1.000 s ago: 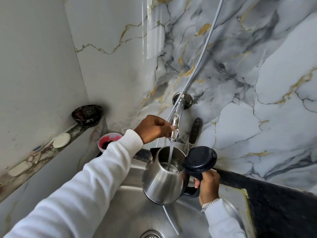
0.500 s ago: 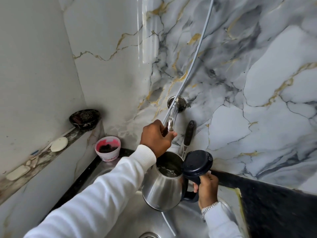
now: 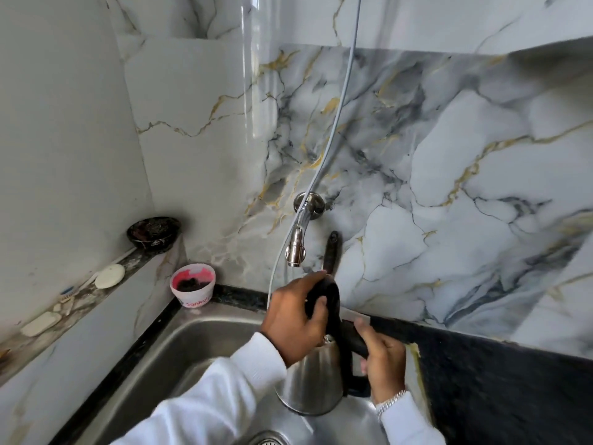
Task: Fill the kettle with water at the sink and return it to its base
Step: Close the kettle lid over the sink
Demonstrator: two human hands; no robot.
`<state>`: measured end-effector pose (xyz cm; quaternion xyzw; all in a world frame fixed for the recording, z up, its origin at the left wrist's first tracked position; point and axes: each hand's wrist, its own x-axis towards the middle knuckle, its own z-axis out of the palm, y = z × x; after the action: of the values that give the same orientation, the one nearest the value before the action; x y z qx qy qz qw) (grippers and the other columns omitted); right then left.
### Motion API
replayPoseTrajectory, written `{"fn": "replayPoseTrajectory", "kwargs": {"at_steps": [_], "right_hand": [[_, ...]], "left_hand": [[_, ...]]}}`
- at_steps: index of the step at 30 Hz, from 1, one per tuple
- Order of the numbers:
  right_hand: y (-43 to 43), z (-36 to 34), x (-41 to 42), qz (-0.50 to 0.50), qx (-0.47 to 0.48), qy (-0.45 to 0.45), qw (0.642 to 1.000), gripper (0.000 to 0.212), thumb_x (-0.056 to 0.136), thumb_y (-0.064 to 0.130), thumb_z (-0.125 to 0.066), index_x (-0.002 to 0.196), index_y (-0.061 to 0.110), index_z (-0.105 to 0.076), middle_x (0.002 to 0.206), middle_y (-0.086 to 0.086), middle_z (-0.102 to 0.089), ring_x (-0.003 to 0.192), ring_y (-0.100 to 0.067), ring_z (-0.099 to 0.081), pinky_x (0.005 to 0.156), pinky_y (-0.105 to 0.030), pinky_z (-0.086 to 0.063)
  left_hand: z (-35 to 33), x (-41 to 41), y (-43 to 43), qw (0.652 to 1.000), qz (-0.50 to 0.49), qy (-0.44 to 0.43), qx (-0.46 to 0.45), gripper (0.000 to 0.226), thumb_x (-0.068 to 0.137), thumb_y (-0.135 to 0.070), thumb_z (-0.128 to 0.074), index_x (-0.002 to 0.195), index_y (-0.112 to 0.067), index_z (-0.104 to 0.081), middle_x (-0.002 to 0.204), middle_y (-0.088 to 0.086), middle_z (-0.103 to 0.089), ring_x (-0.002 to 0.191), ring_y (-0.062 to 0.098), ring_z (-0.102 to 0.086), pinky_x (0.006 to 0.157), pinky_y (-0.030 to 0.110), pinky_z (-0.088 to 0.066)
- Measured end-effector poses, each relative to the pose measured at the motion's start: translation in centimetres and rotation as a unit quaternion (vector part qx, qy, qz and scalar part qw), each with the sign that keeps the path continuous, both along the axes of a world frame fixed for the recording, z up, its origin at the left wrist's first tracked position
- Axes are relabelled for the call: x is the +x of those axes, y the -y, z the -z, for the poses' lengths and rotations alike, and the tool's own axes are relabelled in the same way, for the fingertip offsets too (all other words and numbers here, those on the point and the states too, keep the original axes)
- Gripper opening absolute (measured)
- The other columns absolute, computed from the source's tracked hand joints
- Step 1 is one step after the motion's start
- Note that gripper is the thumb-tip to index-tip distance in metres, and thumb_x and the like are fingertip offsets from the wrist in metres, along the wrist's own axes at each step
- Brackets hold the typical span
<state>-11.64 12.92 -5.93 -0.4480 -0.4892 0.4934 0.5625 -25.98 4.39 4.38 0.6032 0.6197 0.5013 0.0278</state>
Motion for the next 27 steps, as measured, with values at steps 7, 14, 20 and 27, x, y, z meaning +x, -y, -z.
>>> {"fn": "replayPoseTrajectory", "kwargs": {"at_steps": [7,14,20,27], "right_hand": [[3.4,-2.8,3.6,0.018,-0.025,-0.013,0.999,0.054,0.074,0.029,-0.077,0.041,0.001,-0.045,0.044,-0.006,-0.032,0.039,-0.019,-0.031,0.039,-0.023,-0.023],[5.9,-5.4,6.3,0.029,-0.026,-0.008,0.999,0.047,0.058,0.044,-0.075,0.044,0.007,-0.05,0.049,-0.007,-0.032,0.042,-0.019,-0.031,0.04,-0.024,-0.026],[7.5,-6.1,8.2,0.037,-0.014,-0.011,0.999,0.054,0.059,0.044,-0.075,0.049,-0.004,-0.054,0.046,-0.005,-0.034,0.037,-0.018,-0.033,0.037,-0.022,-0.028],[8.9,-6.0,10.2,0.051,0.01,-0.03,0.998,0.059,0.069,0.033,-0.078,0.059,-0.018,-0.051,0.047,-0.007,-0.037,0.035,-0.016,-0.032,0.036,-0.02,-0.029]], "left_hand": [[0.7,0.5,3.7,0.995,-0.037,0.01,-0.097,0.039,0.084,-0.026,-0.058,0.12,-0.013,-0.061,0.114,0.014,-0.072,0.108,0.029,-0.064,0.088,0.022,-0.042],[-0.5,3.3,6.6,0.991,-0.011,0.007,-0.136,0.055,0.083,-0.037,-0.034,0.133,-0.019,-0.049,0.143,0.013,-0.051,0.139,0.024,-0.039,0.114,0.039,-0.033],[-0.4,5.9,8.2,0.986,-0.005,0.017,-0.163,0.052,0.086,-0.032,-0.032,0.136,-0.022,-0.046,0.151,0.016,-0.038,0.144,0.025,-0.028,0.115,0.04,-0.027],[-0.5,7.7,8.6,0.987,0.002,-0.002,-0.163,0.048,0.089,-0.03,-0.034,0.133,-0.018,-0.049,0.15,0.014,-0.042,0.144,0.025,-0.027,0.115,0.04,-0.029]]}}
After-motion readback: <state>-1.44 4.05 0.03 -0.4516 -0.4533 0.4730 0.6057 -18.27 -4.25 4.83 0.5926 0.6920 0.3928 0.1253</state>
